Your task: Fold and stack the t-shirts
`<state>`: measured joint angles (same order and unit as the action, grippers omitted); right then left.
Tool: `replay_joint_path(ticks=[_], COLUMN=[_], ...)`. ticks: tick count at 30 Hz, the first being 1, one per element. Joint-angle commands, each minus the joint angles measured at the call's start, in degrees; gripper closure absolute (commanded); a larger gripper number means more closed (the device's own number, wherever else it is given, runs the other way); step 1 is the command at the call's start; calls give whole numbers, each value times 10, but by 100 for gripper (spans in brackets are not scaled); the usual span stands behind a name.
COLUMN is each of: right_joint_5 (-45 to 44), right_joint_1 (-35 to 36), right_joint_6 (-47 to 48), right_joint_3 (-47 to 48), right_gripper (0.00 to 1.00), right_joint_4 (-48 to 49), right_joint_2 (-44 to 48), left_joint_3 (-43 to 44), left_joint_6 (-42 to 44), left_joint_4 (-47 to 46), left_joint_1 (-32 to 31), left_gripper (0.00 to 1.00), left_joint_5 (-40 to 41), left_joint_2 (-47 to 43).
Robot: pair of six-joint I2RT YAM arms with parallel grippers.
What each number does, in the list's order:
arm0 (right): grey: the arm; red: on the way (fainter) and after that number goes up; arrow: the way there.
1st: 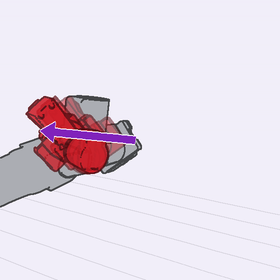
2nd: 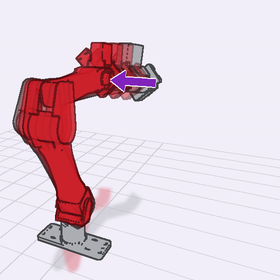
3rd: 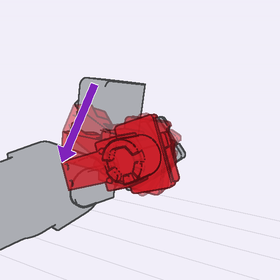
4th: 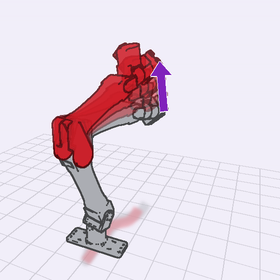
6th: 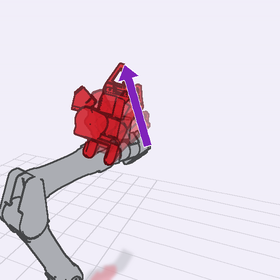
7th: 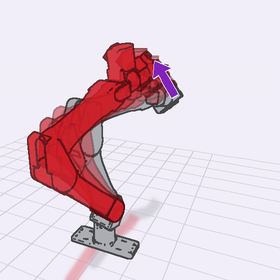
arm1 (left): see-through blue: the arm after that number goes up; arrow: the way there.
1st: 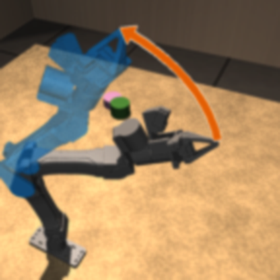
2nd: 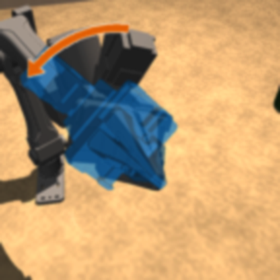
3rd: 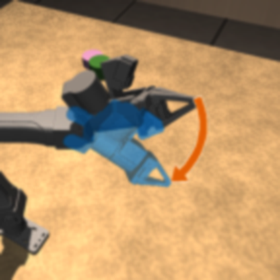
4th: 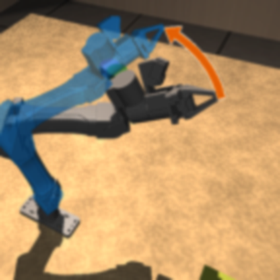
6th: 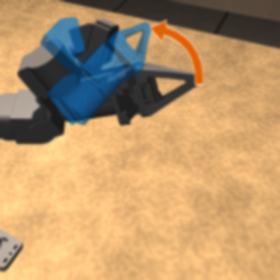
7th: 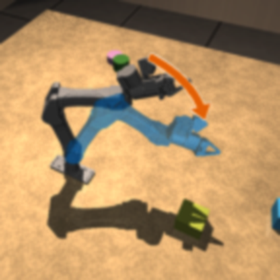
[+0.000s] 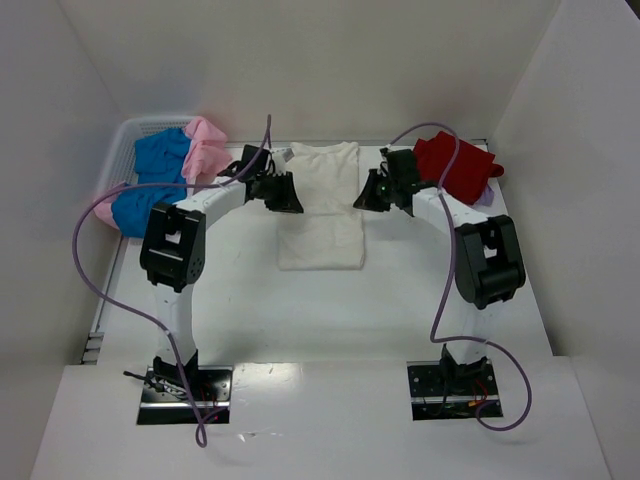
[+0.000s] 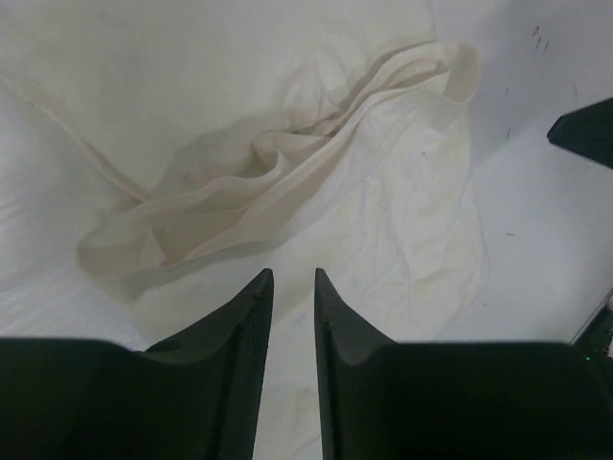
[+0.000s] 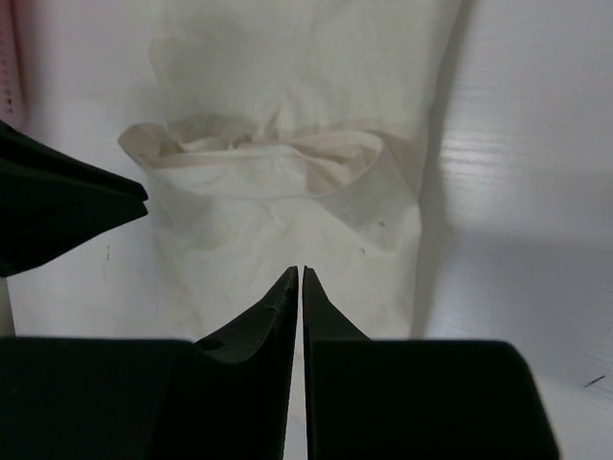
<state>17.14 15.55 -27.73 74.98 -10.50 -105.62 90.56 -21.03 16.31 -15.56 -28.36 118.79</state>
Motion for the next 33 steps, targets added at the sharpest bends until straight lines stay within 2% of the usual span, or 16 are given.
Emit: replay_joint_path(ticks=[1,5,13,18,26,33], right_joint_5=[28,45,65,19,18,29], right_joint_1=[14,14,14,9,-45,-61], right_joint_6=[-10,-10,-21,-21,-15,-5], right_joint_3=[-4,-4,40,52,63,105], right_gripper=[91,91,91,91,91,91], right_joint_4=[59,71,72,66,66,55], right_joint_2=[0,-33,-111,-129,-147,-180], left_joint_3=[13,13,29,46,51,80], left_joint_6=[3,2,-2,3,3,18], left_joint_4=[-22,-29,-29,-29,-34,-23], left_joint_1=[-3,-3,2,15,47,54], left_gripper=[74,78,78,73,70,66], left_joint_5=[-33,-31,9,21,4,-30], left_joint_2=[15,35,71,88,104,131])
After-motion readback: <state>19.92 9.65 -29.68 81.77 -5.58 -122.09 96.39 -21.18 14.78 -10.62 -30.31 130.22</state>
